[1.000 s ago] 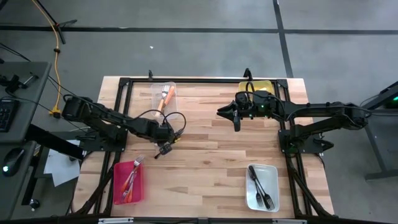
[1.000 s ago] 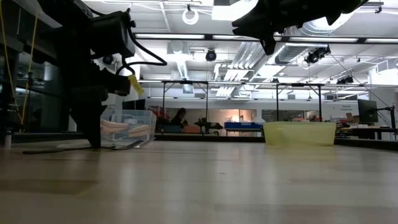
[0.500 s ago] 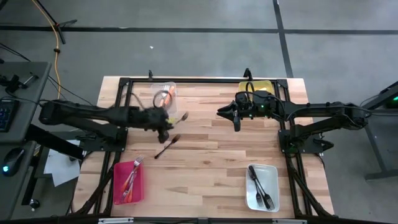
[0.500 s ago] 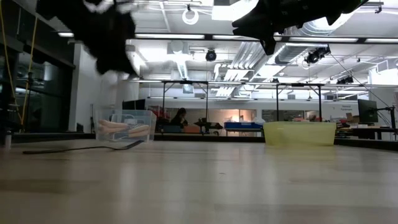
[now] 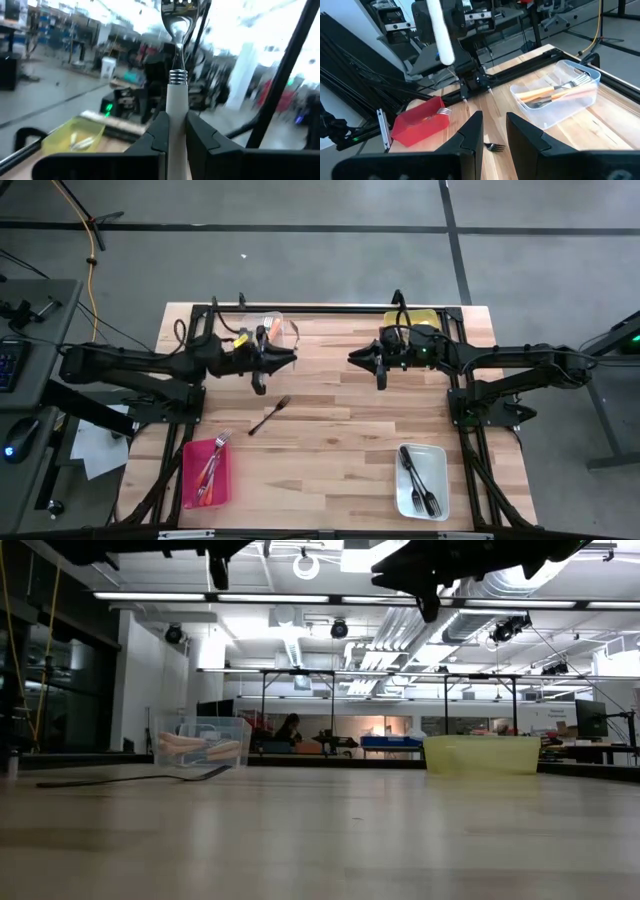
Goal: Sort silverware by color (type)
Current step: Put the white fork into the yellow bin
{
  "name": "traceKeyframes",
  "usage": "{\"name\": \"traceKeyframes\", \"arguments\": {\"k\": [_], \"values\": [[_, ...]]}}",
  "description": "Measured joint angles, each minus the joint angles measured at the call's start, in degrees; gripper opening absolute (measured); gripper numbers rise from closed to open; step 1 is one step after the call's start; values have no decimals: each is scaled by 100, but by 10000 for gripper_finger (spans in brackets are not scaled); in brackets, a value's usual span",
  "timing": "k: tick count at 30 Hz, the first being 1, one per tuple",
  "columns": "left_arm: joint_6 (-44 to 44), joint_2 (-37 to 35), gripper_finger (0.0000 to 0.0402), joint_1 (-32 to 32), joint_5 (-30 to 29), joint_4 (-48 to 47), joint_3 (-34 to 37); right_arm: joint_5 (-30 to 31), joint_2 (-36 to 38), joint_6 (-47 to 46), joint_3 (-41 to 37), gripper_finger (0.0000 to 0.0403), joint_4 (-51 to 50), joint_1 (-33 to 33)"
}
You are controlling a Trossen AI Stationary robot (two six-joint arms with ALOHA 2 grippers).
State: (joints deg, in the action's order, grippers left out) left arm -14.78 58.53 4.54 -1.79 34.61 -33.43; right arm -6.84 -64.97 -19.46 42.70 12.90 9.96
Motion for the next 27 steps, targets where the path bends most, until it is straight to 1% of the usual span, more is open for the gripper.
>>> {"name": "traceKeyframes", "arguments": {"k": [2,3,7,15,17,20,23,27], "values": [[-151,100,19,1,10,567,230,-4,0,0,0,69,83,-17],[-229,152,19,1,3,693,311,-7,0,1,0,69,125,-31],[-420,342,19,-24,-36,771,391,-19,-1,31,0,69,320,-134],[-245,528,19,-48,-32,846,382,-18,-2,2,0,69,341,-267],[-183,554,19,-48,-34,818,357,-10,-2,0,0,69,496,-317],[141,844,19,-82,86,647,22,161,-28,20,0,69,982,-428],[388,1290,19,-89,202,388,-431,365,-52,24,0,70,1331,-481],[349,1881,19,-68,215,343,-909,469,-122,-60,7,86,1455,-488]]}}
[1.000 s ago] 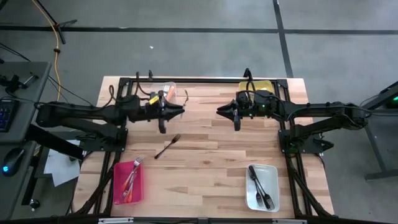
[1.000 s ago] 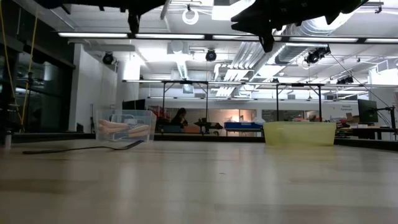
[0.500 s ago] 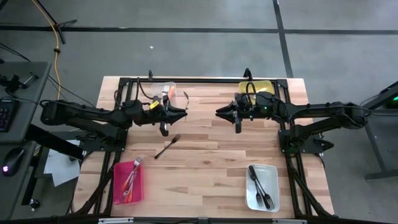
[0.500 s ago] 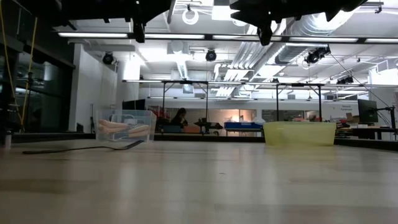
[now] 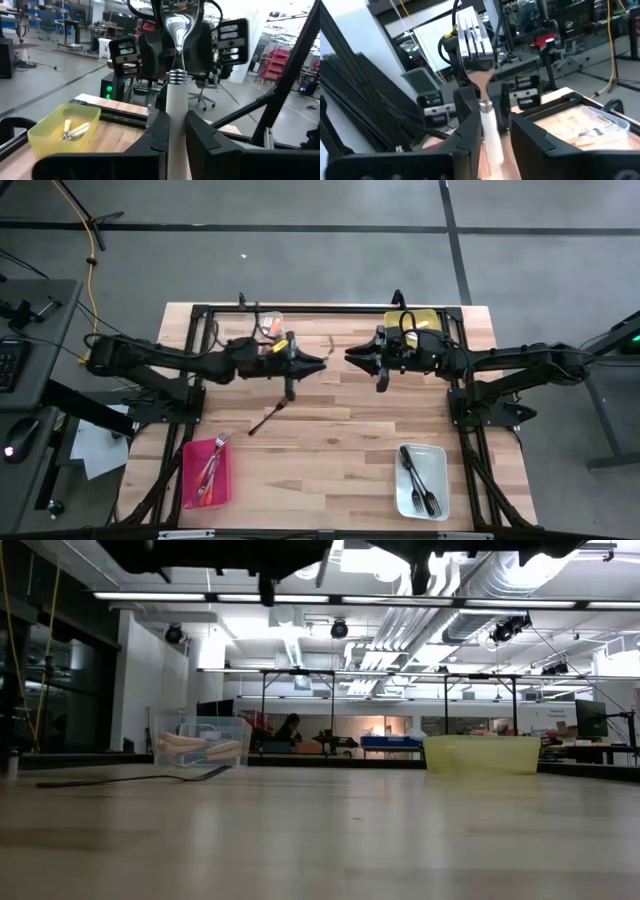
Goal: Sort silverware by color (type)
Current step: Put the white fork into the yellow bin
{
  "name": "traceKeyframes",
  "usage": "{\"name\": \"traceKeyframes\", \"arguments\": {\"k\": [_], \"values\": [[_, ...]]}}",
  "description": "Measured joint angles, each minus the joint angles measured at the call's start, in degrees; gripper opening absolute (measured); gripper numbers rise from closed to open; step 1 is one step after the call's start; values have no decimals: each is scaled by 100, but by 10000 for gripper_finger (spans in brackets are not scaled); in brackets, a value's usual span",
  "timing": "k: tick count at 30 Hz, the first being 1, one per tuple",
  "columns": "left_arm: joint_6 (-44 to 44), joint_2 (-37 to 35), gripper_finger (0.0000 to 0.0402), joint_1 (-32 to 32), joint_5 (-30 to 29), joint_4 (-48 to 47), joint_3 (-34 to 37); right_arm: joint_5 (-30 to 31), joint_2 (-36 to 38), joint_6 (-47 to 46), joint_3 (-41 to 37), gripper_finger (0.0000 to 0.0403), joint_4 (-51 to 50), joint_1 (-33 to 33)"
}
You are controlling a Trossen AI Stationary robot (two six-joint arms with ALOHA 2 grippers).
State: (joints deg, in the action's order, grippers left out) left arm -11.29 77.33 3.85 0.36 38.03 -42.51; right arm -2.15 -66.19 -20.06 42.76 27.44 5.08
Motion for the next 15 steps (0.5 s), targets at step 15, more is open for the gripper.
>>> {"name": "traceKeyframes", "arguments": {"k": [15], "values": [[-107,633,19,-2,84,222,-488,21,-245,-242,-2,222,336,-66]]}}
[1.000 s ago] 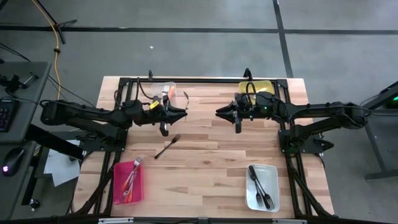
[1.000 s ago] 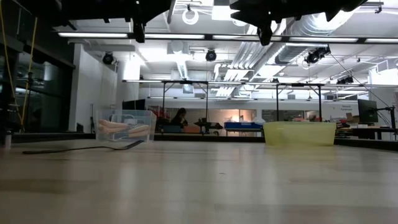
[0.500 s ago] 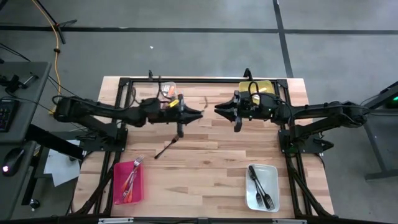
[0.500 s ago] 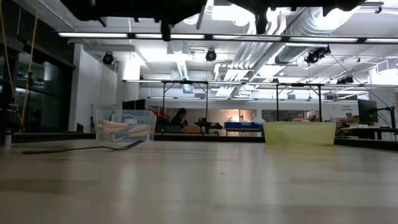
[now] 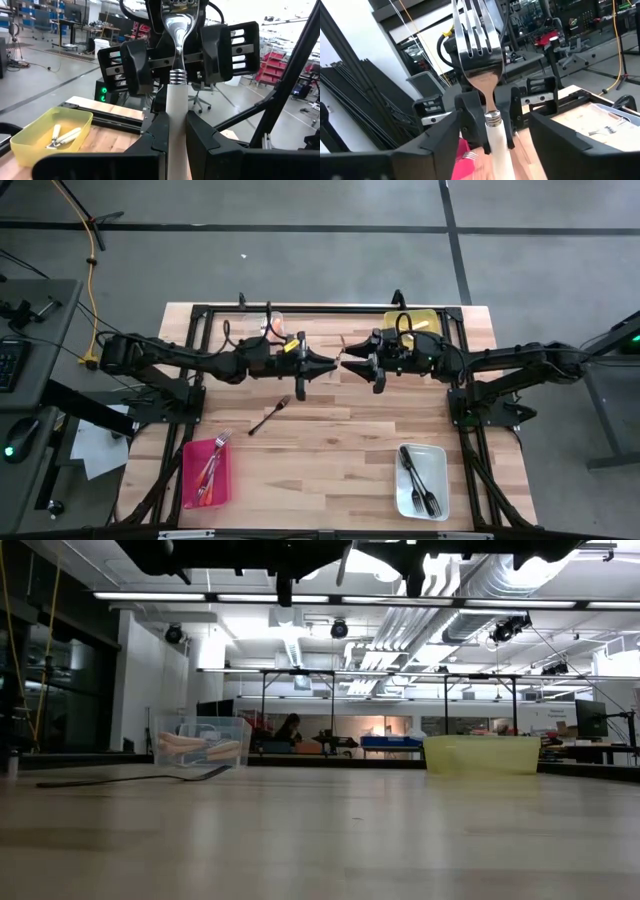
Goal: Sort silverware by color (type)
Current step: Put the white fork into the yellow bin
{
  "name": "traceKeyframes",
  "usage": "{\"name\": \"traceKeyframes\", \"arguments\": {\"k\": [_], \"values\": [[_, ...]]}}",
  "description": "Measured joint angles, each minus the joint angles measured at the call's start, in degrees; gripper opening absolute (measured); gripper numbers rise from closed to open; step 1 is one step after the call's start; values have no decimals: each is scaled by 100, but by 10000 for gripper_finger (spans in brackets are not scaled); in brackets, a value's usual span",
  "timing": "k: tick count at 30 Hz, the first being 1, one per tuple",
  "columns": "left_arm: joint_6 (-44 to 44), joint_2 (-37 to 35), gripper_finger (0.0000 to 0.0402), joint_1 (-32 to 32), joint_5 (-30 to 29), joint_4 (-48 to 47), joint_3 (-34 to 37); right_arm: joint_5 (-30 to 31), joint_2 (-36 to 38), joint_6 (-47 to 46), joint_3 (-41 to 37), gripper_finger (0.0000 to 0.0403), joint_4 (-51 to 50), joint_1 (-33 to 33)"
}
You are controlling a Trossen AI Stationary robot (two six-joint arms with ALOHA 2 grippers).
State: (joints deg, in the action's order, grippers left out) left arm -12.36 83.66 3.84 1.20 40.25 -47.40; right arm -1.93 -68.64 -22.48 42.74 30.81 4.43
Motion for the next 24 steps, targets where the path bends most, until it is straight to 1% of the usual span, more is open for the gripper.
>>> {"name": "traceKeyframes", "arguments": {"k": [2,5,11,15,17,19,21,24], "values": [[0,0,19,0,-3,-5,0,0,-56,0,0,233,38,0],[-5,36,19,0,-7,9,0,0,-257,-2,0,239,278,2],[-56,48,19,24,-14,-12,2,0,-607,-170,-4,236,1039,0],[-57,48,19,26,-16,-28,2,-78,-623,-162,-4,226,1051,2],[-76,48,19,26,-16,-35,2,-117,-622,-169,-4,214,1050,1],[-95,48,19,26,-16,-53,2,-120,-621,-210,-4,194,1049,0],[-96,48,19,26,-16,-77,2,-122,-621,-321,-4,164,1049,0],[-94,48,24,24,-11,-79,2,-117,-621,-434,-4,105,1048,2]]}}
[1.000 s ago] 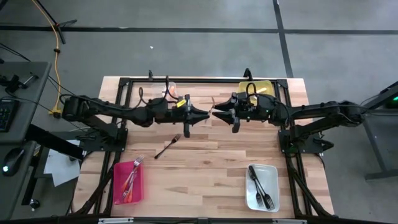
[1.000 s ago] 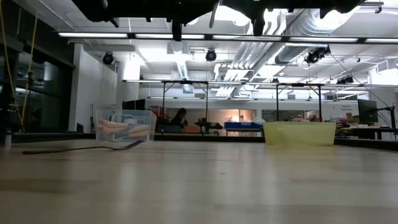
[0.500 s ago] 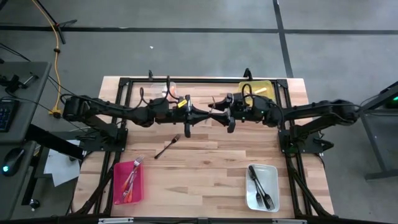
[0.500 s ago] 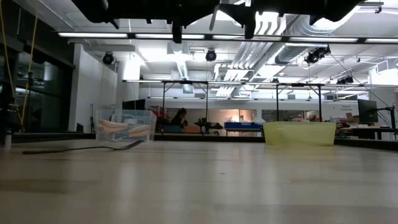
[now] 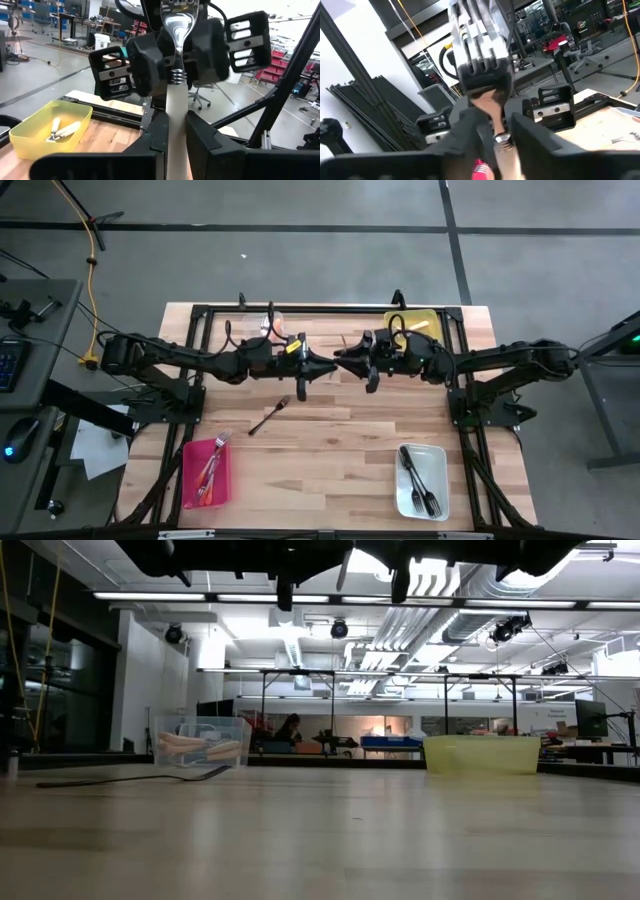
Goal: Sort silverware by color (type)
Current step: Put the white fork into the yellow bin
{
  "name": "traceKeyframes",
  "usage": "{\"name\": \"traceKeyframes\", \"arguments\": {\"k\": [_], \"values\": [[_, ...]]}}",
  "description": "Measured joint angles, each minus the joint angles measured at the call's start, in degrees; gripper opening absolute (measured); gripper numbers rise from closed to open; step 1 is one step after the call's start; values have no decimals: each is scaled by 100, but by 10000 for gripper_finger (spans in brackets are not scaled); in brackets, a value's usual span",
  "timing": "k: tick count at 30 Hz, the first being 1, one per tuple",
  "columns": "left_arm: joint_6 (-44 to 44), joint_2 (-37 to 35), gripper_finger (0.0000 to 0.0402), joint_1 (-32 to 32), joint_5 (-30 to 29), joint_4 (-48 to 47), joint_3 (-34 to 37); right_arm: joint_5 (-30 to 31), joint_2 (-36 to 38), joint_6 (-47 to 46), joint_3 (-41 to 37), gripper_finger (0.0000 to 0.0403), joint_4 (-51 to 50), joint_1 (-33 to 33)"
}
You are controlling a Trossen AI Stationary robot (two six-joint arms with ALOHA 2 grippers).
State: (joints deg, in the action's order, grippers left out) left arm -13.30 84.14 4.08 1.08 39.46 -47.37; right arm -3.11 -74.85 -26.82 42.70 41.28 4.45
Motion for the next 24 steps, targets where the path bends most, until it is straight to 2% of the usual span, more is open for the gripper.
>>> {"name": "traceKeyframes", "arguments": {"k": [4,11,14,24], "values": [[-18,-4,30,-4,25,-36,0,21,0,11,0,23,-14,4],[-12,-4,37,-2,22,-45,0,15,0,-139,0,35,-10,4],[-9,-4,58,-2,22,-45,0,17,0,-119,0,18,-10,4],[98,-56,143,2,-4,-235,0,-36,24,-105,0,19,-162,1]]}}
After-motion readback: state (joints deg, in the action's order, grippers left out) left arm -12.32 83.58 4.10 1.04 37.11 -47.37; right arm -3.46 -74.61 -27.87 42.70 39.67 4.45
